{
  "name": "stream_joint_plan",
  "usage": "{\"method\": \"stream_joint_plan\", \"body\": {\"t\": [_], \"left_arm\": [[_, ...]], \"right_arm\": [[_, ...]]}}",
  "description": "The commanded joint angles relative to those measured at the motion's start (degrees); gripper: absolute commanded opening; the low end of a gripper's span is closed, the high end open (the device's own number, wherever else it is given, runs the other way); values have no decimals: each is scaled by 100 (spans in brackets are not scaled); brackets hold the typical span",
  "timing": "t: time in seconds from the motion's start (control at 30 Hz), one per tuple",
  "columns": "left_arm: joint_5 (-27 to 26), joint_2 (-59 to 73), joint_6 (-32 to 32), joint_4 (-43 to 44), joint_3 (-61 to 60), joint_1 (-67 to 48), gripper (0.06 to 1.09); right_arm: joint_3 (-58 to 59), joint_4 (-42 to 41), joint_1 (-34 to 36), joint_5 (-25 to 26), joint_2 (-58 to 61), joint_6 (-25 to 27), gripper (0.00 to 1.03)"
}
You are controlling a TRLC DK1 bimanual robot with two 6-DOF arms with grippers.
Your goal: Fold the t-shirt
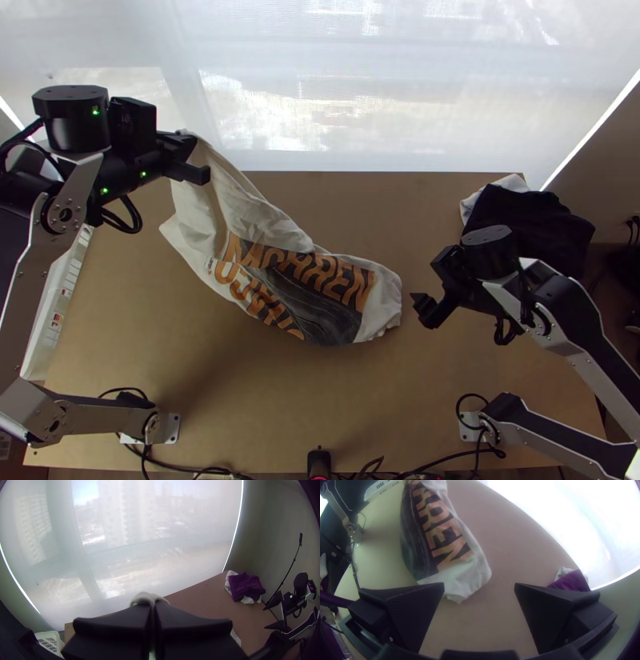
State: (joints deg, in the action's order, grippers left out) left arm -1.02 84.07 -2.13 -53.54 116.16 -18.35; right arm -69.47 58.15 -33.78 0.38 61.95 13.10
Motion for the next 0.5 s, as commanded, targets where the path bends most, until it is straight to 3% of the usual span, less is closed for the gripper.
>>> {"method": "stream_joint_plan", "body": {"t": [0.0, 0.47], "left_arm": [[14, -66, -7, 10, 47, 86, 9], [49, -84, -7, 160, 56, 648, 9]], "right_arm": [[391, 30, -454, -82, 229, -1, 98], [742, -586, -454, -117, 1144, 8, 98]]}}
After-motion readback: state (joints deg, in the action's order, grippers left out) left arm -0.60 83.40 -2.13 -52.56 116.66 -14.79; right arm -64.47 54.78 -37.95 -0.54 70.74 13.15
